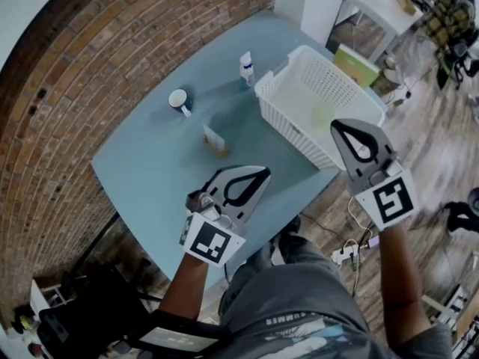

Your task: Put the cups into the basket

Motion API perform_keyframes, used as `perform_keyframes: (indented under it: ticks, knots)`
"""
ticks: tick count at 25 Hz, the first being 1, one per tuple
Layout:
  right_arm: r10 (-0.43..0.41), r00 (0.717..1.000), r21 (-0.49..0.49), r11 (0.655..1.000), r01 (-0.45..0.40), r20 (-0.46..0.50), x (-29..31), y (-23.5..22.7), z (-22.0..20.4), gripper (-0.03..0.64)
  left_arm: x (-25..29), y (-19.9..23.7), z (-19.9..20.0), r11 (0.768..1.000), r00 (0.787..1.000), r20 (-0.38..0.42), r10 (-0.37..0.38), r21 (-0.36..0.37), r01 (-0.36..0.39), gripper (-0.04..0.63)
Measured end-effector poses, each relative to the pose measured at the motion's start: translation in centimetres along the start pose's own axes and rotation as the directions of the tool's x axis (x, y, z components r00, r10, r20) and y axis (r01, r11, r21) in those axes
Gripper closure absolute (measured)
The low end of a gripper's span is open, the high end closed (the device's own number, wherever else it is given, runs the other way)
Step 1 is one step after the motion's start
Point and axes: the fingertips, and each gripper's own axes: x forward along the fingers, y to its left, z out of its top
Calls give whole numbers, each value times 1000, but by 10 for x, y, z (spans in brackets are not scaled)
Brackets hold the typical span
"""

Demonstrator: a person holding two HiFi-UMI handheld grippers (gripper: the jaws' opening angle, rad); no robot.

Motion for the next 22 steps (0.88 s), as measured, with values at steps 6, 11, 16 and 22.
perform_keyframes:
  ticks: [6,11,16,22]
  knots:
    - [0,1000,31,1000,0,-8,-23,40,11,606,-9,-6,7,999,999,33,-28,22,27,581]
    - [6,999,-4,1000,-6,-40,-40,78,14,606,-19,-11,13,998,997,58,-48,44,45,581]
    - [-18,999,38,999,19,-37,-54,101,22,606,-30,-16,19,997,995,74,-61,58,56,581]
    - [2,998,31,1000,0,-67,-70,125,24,606,-37,-25,23,997,995,80,-60,50,56,581]
